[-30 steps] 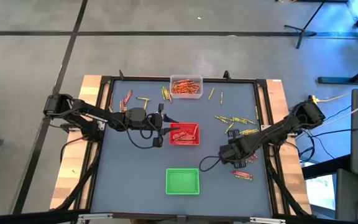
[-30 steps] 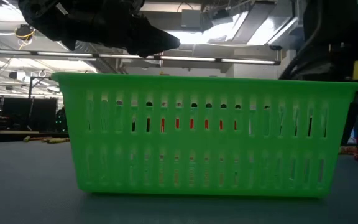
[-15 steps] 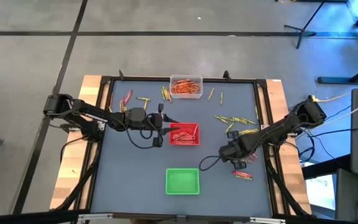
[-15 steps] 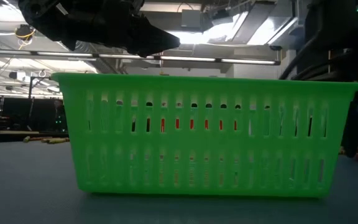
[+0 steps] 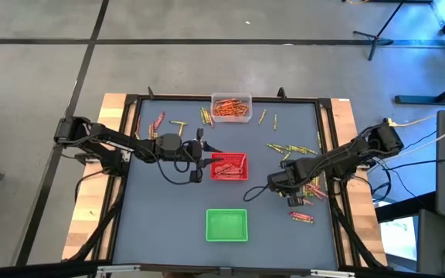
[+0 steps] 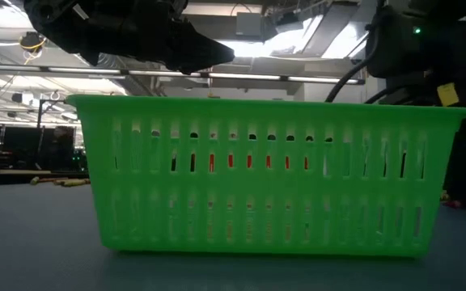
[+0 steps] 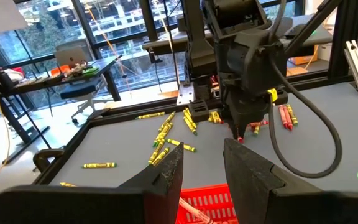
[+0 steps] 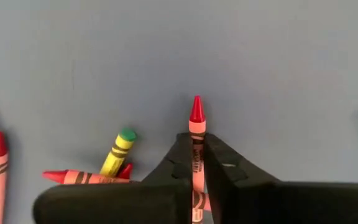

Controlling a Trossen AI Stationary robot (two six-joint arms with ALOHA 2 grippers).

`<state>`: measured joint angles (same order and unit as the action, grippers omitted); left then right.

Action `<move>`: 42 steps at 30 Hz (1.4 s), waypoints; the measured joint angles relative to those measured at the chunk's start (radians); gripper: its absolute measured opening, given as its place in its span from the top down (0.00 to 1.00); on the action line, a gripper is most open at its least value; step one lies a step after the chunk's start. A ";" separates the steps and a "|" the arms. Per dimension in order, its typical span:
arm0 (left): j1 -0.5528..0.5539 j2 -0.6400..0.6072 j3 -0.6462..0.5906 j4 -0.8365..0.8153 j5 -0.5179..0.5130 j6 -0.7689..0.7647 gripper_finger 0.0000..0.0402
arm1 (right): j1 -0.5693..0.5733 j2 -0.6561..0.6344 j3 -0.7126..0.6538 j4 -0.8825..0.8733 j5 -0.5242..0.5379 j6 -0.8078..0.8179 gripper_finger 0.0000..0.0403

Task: Sort crayons
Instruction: Put the red crayon into the red bin

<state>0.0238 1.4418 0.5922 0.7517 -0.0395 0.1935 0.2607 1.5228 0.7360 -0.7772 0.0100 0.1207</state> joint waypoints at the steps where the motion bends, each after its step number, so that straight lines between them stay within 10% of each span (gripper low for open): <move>1: 0.000 0.000 0.000 0.000 0.000 0.000 0.75 | 0.001 0.002 0.014 -0.013 0.014 -0.003 0.96; 22: 0.000 0.000 0.000 0.008 0.000 0.000 0.75 | -0.048 -0.111 0.454 -0.114 0.339 -0.098 0.97; 42: -0.018 -0.340 -0.040 -0.458 -0.090 -0.017 0.75 | -0.262 0.138 0.367 0.599 0.102 -0.279 0.96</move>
<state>0.0055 1.1017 0.5523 0.2942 -0.1299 0.1768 -0.0017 1.6611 1.1027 -0.1777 0.1121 -0.1579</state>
